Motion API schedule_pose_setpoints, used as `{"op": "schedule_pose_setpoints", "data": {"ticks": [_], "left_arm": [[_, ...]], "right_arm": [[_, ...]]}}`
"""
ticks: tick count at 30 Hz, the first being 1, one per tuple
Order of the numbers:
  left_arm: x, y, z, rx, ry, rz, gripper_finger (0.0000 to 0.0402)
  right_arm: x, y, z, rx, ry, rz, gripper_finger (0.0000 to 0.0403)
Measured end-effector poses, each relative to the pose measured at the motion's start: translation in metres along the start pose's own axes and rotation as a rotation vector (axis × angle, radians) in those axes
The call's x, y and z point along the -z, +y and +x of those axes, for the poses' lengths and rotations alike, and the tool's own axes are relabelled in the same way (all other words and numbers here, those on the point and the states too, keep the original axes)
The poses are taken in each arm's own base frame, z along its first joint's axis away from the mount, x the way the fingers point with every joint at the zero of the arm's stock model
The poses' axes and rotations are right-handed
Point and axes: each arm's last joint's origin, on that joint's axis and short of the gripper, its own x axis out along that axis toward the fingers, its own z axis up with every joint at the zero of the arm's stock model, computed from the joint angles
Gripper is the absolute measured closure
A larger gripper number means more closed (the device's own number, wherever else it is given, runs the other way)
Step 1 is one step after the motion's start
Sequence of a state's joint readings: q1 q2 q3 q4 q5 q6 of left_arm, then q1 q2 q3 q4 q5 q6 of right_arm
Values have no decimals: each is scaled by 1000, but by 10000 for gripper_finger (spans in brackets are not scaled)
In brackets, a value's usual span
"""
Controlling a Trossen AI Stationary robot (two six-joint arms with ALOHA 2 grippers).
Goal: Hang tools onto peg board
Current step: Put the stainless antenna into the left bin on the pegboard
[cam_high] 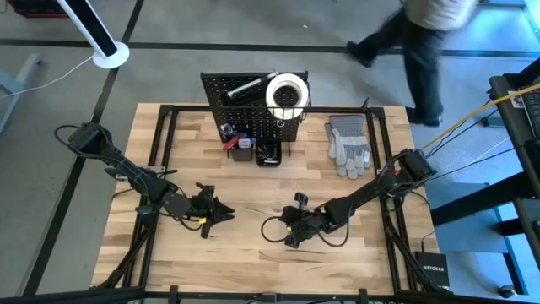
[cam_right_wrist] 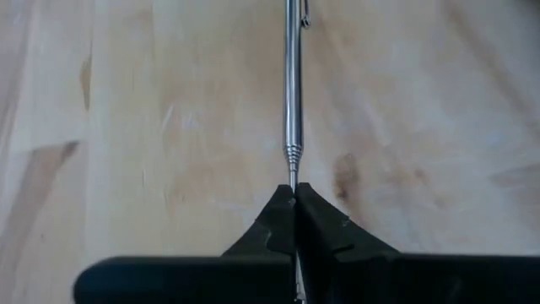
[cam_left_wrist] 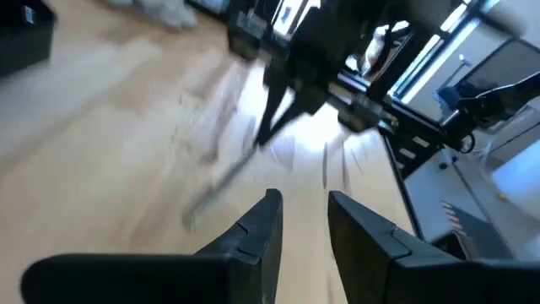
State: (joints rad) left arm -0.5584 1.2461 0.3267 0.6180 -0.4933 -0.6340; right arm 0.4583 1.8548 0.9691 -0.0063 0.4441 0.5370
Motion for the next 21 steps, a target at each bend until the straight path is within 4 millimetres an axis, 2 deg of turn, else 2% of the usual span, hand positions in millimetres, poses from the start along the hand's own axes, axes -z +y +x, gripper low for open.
{"op": "schedule_pose_setpoints", "data": {"ticks": [6, 15, 18, 21], "left_arm": [[9, 1, 2, -26, 37, -92, 310], [11, 7, 19, -64, -67, -105, 212], [11, 10, 24, -93, -132, -84, 196], [9, 9, 29, -90, -213, -39, 196]], "right_arm": [[-14, -4, -19, 26, -57, -6, 403], [-32, -8, -41, 61, -159, 4, 403], [-38, -8, -46, 47, -199, 14, 403], [-46, -6, -49, 21, -261, 27, 403]]}}
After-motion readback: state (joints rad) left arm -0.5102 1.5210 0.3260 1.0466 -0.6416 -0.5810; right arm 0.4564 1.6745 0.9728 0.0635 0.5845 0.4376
